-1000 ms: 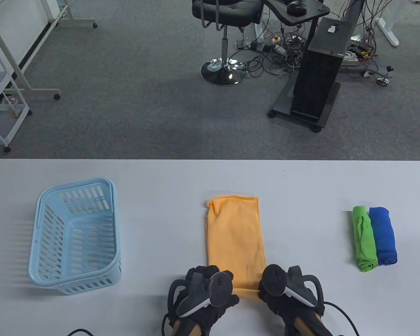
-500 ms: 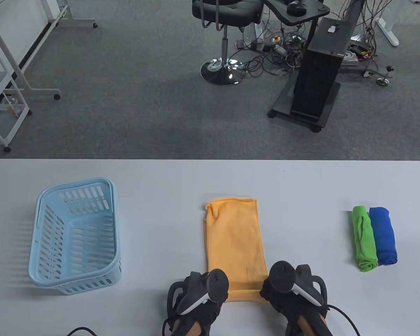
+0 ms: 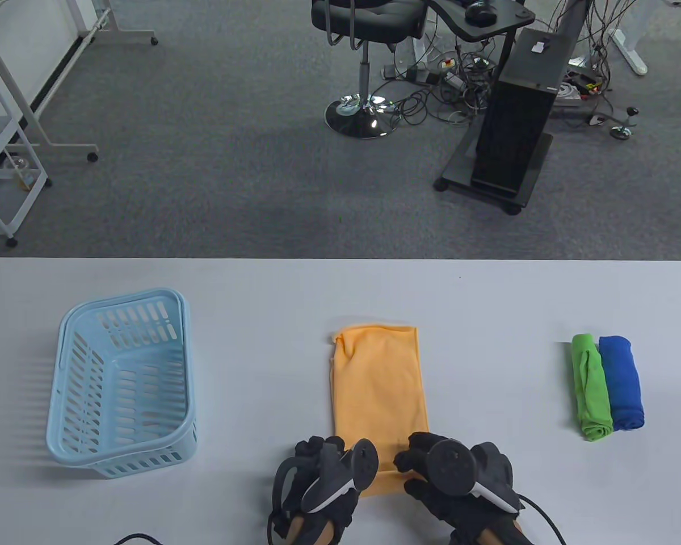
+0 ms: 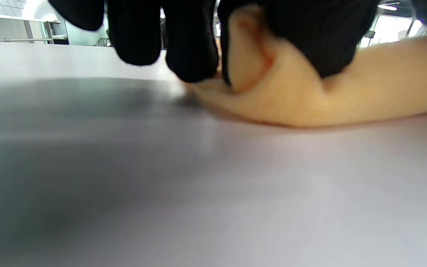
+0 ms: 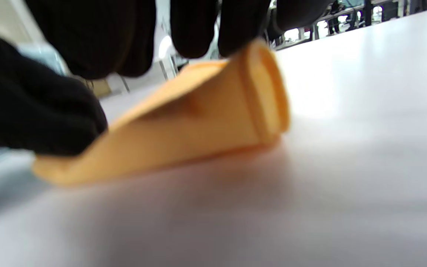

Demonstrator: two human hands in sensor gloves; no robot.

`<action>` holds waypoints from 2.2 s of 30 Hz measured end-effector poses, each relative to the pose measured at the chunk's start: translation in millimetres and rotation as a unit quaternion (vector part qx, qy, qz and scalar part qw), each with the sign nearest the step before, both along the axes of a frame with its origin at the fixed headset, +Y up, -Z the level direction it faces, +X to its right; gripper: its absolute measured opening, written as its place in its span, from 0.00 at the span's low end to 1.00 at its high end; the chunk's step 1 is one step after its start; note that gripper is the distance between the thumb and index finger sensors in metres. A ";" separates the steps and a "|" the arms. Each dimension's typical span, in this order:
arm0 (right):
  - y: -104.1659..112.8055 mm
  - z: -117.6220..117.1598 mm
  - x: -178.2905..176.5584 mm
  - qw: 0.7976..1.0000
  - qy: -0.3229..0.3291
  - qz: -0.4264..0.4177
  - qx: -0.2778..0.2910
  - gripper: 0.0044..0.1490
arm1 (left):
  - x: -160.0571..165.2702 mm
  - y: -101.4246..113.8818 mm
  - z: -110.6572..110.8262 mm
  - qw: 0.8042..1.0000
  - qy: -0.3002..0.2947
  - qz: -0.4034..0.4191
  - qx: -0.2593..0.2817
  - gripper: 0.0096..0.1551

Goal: Roll rectangular towel into towel roll

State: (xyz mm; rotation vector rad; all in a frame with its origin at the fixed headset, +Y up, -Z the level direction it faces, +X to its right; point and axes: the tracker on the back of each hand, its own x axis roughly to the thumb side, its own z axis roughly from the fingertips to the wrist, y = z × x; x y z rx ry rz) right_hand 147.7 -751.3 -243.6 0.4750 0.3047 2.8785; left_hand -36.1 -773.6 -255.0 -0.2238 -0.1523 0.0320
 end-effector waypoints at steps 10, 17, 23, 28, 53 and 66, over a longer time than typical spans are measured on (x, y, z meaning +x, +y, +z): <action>-25.1 -7.5 -4.4 0.995 -0.032 0.090 -0.023 0.40 | -37.1 13.2 -4.9 0.996 0.085 0.014 0.039 0.24; -29.1 -12.2 -7.5 0.995 -0.049 0.088 -0.003 0.35 | -27.9 44.4 9.8 0.990 -0.029 0.106 0.089 0.22; -29.3 -13.0 -6.5 0.996 -0.055 0.071 -0.004 0.31 | 3.8 23.9 14.0 0.996 -0.093 0.015 0.011 0.25; -28.5 -14.5 -4.4 0.996 -0.061 0.058 -0.017 0.30 | 9.7 3.8 11.0 0.994 -0.098 -0.043 -0.035 0.42; -16.7 -20.9 15.8 0.990 -0.032 0.027 -0.138 0.31 | -3.5 4.5 1.3 0.997 -0.037 0.032 -0.061 0.30; -22.0 -19.6 11.9 0.998 -0.038 0.009 -0.040 0.32 | 3.7 1.7 3.1 0.999 -0.038 0.010 -0.029 0.22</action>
